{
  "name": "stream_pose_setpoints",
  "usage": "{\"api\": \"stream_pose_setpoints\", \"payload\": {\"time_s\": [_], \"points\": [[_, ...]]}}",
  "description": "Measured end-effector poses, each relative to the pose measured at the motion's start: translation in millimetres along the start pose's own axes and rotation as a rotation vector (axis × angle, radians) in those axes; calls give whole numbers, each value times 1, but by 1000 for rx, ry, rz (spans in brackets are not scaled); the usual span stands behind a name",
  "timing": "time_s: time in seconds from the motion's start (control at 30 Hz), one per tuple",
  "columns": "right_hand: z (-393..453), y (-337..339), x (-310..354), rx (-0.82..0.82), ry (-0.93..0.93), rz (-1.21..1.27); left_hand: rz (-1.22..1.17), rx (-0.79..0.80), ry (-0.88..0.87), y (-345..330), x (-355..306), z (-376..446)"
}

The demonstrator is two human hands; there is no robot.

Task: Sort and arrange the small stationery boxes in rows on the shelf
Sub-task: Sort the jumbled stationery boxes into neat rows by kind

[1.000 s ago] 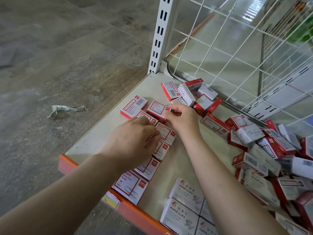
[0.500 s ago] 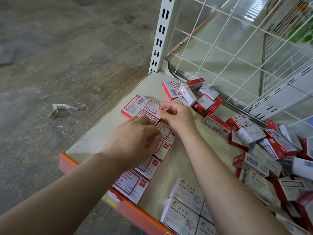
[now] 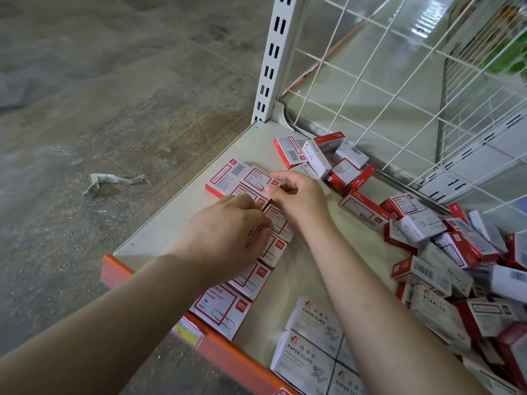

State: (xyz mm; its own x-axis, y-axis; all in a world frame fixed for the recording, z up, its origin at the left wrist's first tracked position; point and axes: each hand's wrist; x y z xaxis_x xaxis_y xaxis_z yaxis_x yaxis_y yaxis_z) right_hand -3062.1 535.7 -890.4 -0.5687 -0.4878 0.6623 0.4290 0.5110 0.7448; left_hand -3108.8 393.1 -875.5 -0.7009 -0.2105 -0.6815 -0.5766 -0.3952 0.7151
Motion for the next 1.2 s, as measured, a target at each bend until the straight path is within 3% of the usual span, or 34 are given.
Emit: {"api": "stream_pose_setpoints", "payload": {"time_s": [0.27,0.43,0.6,1.2], "points": [[-11,10,-4,-167,52,-94,50,-98,-32,17,12,-8],[-18,11,4,-150,70,-117,11,-300,262,25,21,-1],[-25,3,11,-153,145,-181,-28,-255,430,26,35,4],[-22,-8,18,-104,209,-331,-136,-308,539,22,58,27]]}}
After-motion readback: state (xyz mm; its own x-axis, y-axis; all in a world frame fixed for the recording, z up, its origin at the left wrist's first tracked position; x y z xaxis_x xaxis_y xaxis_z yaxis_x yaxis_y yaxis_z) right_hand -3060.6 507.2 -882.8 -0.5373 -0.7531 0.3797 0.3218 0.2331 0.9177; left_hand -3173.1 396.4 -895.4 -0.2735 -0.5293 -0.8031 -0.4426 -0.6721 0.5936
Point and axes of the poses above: each hand's wrist, its own z-axis towards the middle knuckle, its own y-axis out of the back of the hand, x = y × z, and after that the axes turned 15 degrees about -z, right-handed
